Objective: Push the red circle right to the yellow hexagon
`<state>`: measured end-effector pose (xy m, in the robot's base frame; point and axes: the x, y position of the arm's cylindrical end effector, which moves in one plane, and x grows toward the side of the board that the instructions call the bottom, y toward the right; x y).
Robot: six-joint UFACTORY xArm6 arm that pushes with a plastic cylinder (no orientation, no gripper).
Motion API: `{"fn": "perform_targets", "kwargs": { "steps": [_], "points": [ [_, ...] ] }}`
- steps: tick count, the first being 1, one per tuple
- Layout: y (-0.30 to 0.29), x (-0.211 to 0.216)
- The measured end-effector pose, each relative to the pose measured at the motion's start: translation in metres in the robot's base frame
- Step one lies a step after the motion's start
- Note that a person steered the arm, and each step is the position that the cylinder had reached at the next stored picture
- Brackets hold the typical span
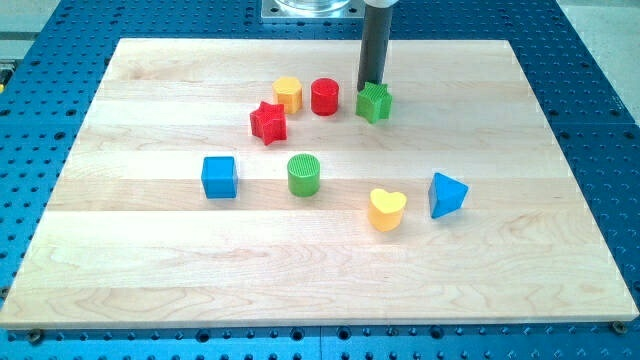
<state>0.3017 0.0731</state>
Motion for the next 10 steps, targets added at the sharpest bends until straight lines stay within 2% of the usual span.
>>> {"fn": "perform_targets", "kwargs": {
  "steps": [5,10],
  "points": [
    [-0.043,-0.004],
    [-0.052,0.001]
  ]
}}
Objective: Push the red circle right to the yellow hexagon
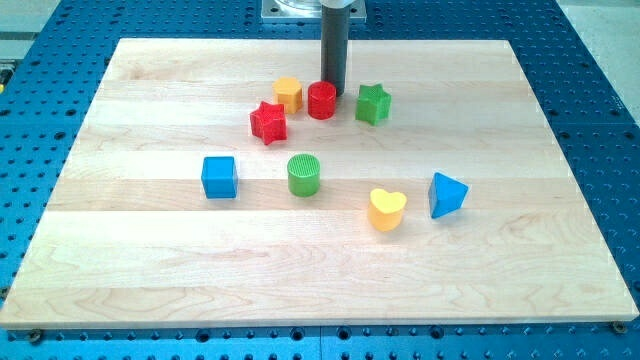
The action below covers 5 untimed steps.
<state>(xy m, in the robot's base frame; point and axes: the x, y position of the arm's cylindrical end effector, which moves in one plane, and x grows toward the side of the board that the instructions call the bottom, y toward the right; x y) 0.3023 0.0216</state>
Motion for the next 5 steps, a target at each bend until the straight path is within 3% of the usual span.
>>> {"fn": "perform_targets", "kwargs": {
  "steps": [5],
  "points": [
    [-0.015,0.000]
  ]
}}
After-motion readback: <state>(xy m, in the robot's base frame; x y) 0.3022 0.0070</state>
